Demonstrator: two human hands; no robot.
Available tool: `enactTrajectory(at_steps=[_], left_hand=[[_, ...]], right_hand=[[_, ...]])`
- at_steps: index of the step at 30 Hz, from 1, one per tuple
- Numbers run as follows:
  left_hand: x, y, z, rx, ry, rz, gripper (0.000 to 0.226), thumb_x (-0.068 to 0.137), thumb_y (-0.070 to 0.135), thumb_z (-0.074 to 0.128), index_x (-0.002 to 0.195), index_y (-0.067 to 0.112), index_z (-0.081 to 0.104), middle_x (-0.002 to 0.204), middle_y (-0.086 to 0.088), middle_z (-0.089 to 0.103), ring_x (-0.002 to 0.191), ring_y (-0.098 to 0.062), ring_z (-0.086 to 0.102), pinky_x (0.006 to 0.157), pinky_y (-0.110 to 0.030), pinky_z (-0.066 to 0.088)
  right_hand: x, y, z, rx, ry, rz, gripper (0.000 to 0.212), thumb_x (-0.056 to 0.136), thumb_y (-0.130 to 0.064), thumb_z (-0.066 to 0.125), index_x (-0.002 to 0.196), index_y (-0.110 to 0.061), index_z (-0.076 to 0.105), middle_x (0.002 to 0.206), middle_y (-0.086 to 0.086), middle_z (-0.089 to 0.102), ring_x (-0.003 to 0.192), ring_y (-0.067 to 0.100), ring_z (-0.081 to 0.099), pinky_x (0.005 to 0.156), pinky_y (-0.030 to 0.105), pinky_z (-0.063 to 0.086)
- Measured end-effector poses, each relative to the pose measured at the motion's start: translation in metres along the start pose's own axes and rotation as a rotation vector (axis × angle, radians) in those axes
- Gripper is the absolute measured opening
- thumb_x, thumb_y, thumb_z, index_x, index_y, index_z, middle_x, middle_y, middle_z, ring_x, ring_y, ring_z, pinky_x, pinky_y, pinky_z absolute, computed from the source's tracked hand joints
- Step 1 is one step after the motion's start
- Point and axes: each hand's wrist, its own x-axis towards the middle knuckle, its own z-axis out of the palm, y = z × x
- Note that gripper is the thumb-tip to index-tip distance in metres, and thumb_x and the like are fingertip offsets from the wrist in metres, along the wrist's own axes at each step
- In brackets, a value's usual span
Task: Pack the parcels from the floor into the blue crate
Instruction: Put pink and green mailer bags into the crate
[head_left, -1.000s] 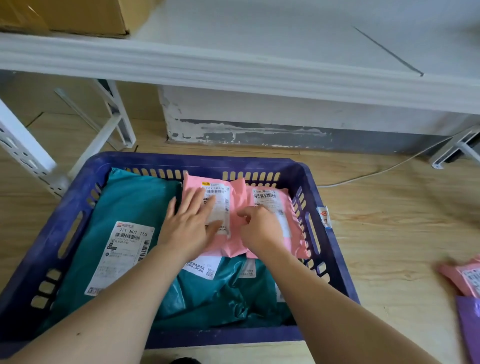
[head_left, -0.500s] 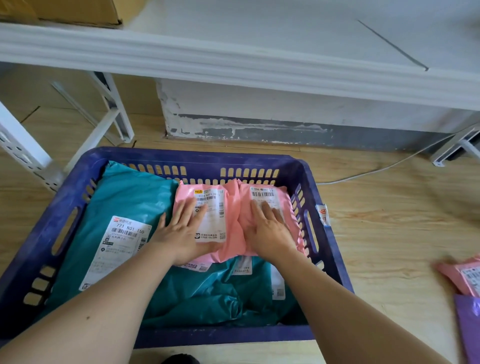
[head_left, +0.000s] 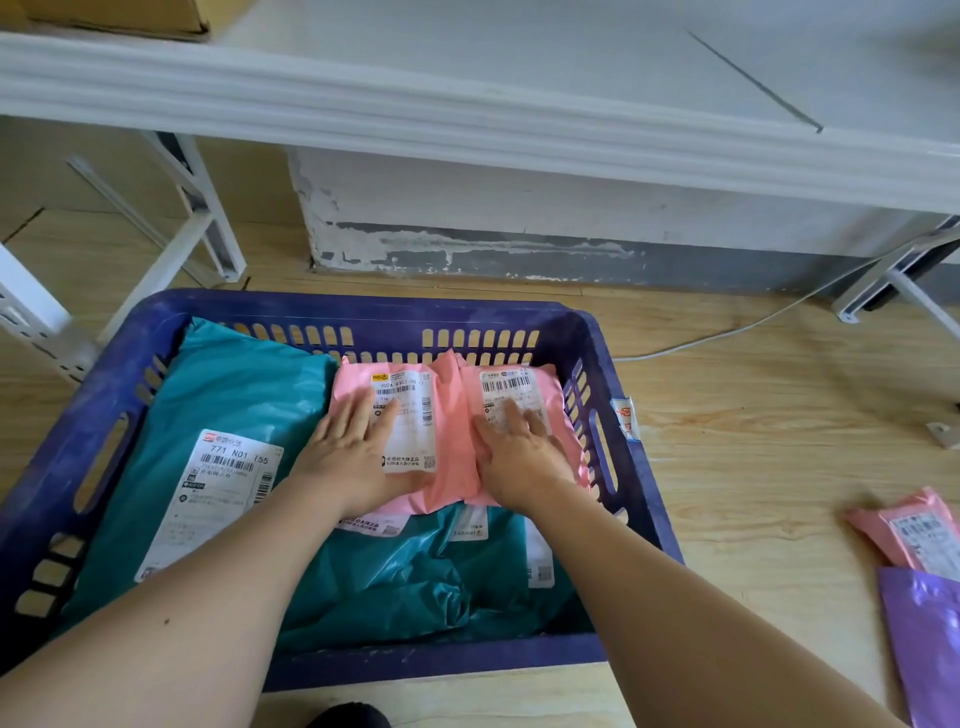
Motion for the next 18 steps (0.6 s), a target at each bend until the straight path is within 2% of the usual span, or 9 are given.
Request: enactTrajectory(at_steps=[3, 7, 9, 12, 15, 18], left_hand=[[-0.003, 0.003, 0.000, -0.040, 0.044, -0.003, 0.103, 0.076, 0.083, 0.027, 0.146, 0.027, -0.026, 0.149, -0.007, -0.037, 0.141, -0.023, -0.029, 0.115, -0.038, -0.012], [-0.008, 0.007, -0.002, -0.106, 0.123, -0.021, 0.097, 0.081, 0.079, 0.028, 0.149, 0.027, -0.018, 0.153, -0.006, -0.031, 0.144, -0.023, -0.023, 0.118, -0.040, -0.005], [-0.009, 0.011, -0.008, -0.123, 0.200, -0.028, 0.090, 0.084, 0.075, 0.025, 0.152, 0.025, -0.008, 0.158, -0.006, -0.020, 0.147, -0.025, -0.014, 0.119, -0.041, 0.002], [-0.013, 0.018, -0.016, -0.132, 0.346, -0.029, 0.080, 0.089, 0.068, 0.024, 0.152, 0.021, 0.011, 0.160, -0.007, -0.002, 0.147, -0.026, 0.001, 0.118, -0.042, 0.010], [-0.017, 0.025, -0.022, -0.057, 0.458, 0.003, 0.072, 0.092, 0.063, 0.024, 0.149, 0.019, 0.022, 0.159, -0.010, 0.009, 0.147, -0.025, 0.007, 0.119, -0.042, 0.007], [-0.023, 0.041, -0.035, -0.025, 0.544, 0.064, 0.064, 0.094, 0.058, 0.024, 0.146, 0.022, 0.030, 0.157, -0.008, 0.019, 0.145, -0.024, 0.018, 0.119, -0.045, 0.007]], right_hand=[[-0.002, 0.000, 0.000, 0.047, 0.023, -0.002, 0.046, 0.101, -0.032, 0.021, 0.147, -0.034, 0.015, 0.160, 0.007, -0.005, 0.146, 0.035, -0.003, 0.116, 0.053, 0.012], [-0.009, 0.002, 0.000, 0.109, 0.080, -0.016, 0.047, 0.100, -0.033, 0.027, 0.146, -0.034, 0.020, 0.157, 0.010, 0.011, 0.144, 0.035, 0.011, 0.116, 0.049, 0.022], [-0.015, 0.004, -0.004, 0.151, 0.109, -0.006, 0.050, 0.098, -0.028, 0.031, 0.147, -0.032, 0.021, 0.156, 0.012, 0.015, 0.143, 0.035, 0.016, 0.114, 0.046, 0.025], [-0.028, 0.005, -0.011, 0.198, 0.134, 0.006, 0.052, 0.097, -0.023, 0.032, 0.148, -0.029, 0.024, 0.157, 0.014, 0.015, 0.144, 0.034, 0.014, 0.114, 0.043, 0.021], [-0.040, 0.007, -0.019, 0.237, 0.182, -0.006, 0.051, 0.096, -0.021, 0.033, 0.147, -0.028, 0.028, 0.157, 0.013, 0.017, 0.144, 0.033, 0.013, 0.116, 0.043, 0.019], [-0.051, 0.013, -0.026, 0.277, 0.255, 0.002, 0.050, 0.097, -0.022, 0.038, 0.146, -0.028, 0.033, 0.156, 0.009, 0.022, 0.143, 0.030, 0.018, 0.114, 0.041, 0.024]])
